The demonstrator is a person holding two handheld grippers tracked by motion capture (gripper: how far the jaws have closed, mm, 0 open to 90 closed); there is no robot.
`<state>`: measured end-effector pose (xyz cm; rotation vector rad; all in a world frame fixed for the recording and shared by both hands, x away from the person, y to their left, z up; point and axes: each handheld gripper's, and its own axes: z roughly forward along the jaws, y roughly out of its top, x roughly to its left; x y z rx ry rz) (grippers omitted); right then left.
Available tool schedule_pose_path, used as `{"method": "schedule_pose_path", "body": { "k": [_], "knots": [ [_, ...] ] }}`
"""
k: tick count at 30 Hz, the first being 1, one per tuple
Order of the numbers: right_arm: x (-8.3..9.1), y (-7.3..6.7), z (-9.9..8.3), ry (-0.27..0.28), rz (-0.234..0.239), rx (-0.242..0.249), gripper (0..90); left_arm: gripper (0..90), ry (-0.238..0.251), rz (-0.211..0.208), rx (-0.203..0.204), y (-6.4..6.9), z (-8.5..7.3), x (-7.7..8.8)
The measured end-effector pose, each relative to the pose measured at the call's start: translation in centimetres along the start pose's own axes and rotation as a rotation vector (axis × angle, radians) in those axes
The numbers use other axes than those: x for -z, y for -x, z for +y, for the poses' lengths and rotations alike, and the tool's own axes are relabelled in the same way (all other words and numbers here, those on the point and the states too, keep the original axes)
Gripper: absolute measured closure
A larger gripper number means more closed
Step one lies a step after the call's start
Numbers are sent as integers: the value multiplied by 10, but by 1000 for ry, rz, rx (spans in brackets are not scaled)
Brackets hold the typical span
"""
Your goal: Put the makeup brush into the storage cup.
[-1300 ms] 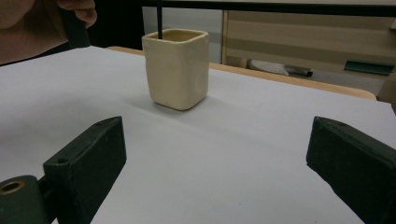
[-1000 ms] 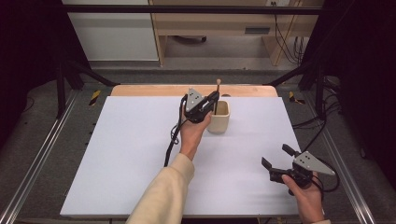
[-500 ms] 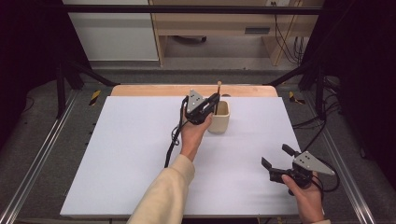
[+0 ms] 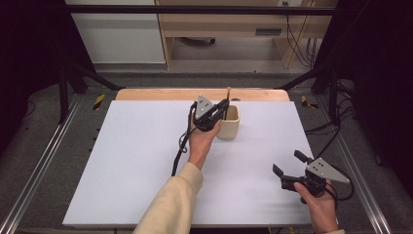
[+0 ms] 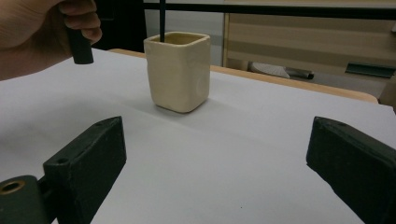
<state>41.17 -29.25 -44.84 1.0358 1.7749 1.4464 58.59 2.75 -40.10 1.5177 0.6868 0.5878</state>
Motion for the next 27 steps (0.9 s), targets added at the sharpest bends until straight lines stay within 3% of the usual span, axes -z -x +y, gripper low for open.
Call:
{"method": "schedule_pose_path", "body": {
  "k": [13, 27],
  "knots": [
    [-2, 2, 4, 73, 14, 38, 61, 833, -7, -1, 4, -1, -2, 2],
    [-3, 1, 4, 63, 12, 35, 57, 832, -42, 7, 12, -2, -15, 3]
  ]
}}
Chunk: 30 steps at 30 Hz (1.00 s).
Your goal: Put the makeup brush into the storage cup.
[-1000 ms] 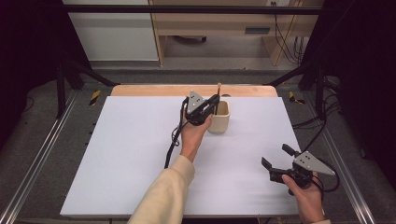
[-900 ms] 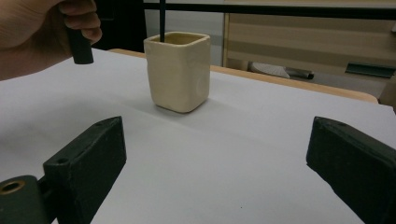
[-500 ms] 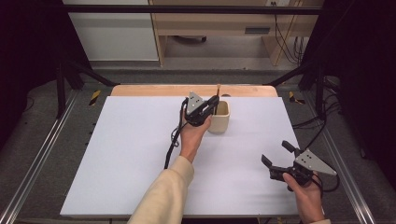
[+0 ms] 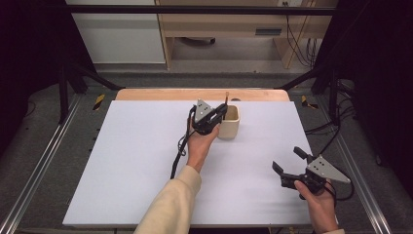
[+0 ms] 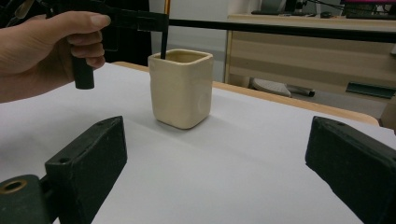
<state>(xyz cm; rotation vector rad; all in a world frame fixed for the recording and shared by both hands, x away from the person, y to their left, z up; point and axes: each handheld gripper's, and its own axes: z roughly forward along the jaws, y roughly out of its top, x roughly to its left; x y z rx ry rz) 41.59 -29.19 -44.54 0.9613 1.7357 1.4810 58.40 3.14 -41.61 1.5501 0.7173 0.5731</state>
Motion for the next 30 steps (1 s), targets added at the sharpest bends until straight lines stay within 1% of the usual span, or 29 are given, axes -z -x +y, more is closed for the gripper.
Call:
{"method": "schedule_pose_path", "body": {
  "k": [11, 13, 14, 15, 18, 20, 24, 30],
  "knots": [
    [0, 0, -1, -6, -1, -4, 56, 829, -19, -3, 2, 1, -4, 1],
    [0, 0, -1, -8, 0, -9, 55, 748, -20, 2, 2, 2, -6, 1],
    [0, 0, -1, -8, 0, -9, 55, 748, -12, 10, 7, 3, -6, 2],
    [0, 0, -1, -8, 0, -10, 55, 711, -19, 14, -3, 3, -6, 3],
    [0, 0, -1, -8, 0, -11, 54, 637, -13, 17, -11, 4, -6, 6],
    [-1, 0, -1, -8, 0, -12, 54, 618, -16, 15, -32, 5, -4, 9],
    [0, 0, -1, -7, 0, -11, 54, 584, -7, 17, -47, 7, 0, 14],
    [0, 0, 0, -8, -3, -14, 54, 575, 0, 16, -46, 7, 4, 17]
  ]
}}
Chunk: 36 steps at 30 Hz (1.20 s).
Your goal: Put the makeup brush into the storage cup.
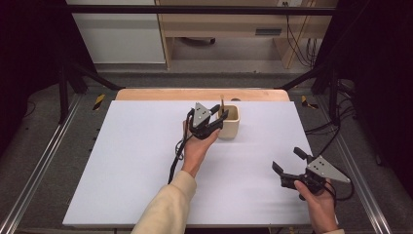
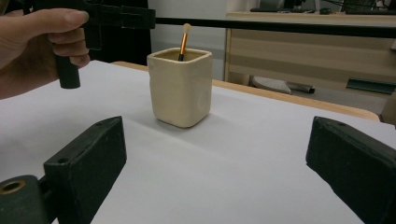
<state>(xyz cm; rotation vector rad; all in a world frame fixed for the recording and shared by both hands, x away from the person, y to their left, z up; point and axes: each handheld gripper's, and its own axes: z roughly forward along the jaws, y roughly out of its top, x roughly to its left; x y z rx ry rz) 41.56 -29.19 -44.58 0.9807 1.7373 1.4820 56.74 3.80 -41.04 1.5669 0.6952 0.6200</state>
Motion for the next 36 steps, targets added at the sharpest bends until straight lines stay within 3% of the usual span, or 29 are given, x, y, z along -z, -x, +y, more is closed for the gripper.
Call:
{"method": "schedule_pose_path", "body": {
  "k": [21, 32, 36],
  "knots": [
    [-1, 0, 0, -2, 1, -8, 53, 482, -8, -22, -23, 8, 3, 2],
    [0, 0, 0, 1, 1, -7, 52, 335, -31, -41, -27, 12, 6, 7],
    [1, -1, 0, 6, 1, -11, 52, 252, -59, -55, -26, 14, 7, 10]
  ]
}}
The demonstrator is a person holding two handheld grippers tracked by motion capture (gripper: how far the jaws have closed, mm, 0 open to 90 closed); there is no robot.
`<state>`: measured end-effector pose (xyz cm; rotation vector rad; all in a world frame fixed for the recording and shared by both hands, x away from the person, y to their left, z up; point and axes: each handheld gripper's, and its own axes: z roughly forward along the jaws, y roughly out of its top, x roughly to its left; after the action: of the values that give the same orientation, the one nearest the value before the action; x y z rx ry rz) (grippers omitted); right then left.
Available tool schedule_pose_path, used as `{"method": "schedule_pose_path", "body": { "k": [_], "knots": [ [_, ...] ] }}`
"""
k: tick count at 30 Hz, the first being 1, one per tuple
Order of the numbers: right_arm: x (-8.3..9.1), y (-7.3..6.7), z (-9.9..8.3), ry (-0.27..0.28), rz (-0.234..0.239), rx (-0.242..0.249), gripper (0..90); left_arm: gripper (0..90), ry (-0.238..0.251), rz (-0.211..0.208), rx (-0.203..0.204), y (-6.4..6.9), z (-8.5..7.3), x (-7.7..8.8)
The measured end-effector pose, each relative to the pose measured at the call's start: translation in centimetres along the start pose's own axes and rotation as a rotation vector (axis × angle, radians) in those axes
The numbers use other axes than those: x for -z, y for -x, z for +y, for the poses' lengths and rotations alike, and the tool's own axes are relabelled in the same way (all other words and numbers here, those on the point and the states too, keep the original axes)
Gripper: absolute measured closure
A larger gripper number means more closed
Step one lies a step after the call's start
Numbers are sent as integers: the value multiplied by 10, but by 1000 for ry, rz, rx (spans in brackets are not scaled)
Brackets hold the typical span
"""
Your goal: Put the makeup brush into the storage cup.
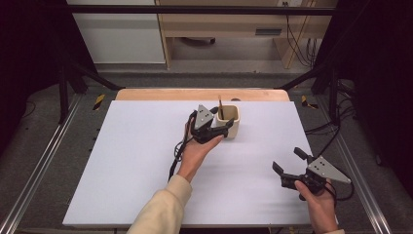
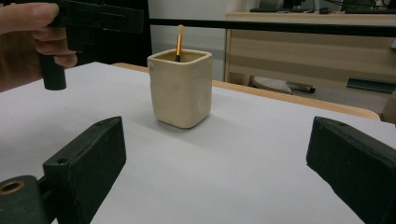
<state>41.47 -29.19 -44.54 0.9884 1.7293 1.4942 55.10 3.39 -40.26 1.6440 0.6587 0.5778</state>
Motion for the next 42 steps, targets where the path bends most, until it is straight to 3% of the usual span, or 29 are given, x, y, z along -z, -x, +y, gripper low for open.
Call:
{"method": "schedule_pose_path", "body": {
  "k": [14, 32, 42],
  "knots": [
    [1, -1, 1, -1, 0, 0, 48, 121, -28, -25, 3, 6, 1, 17],
    [1, -2, 1, 7, 0, 5, 47, 61, -41, -72, -8, 18, 3, 31],
    [3, -4, 2, 9, -3, 0, 47, 53, -46, -80, -8, 13, 2, 45]
  ]
}}
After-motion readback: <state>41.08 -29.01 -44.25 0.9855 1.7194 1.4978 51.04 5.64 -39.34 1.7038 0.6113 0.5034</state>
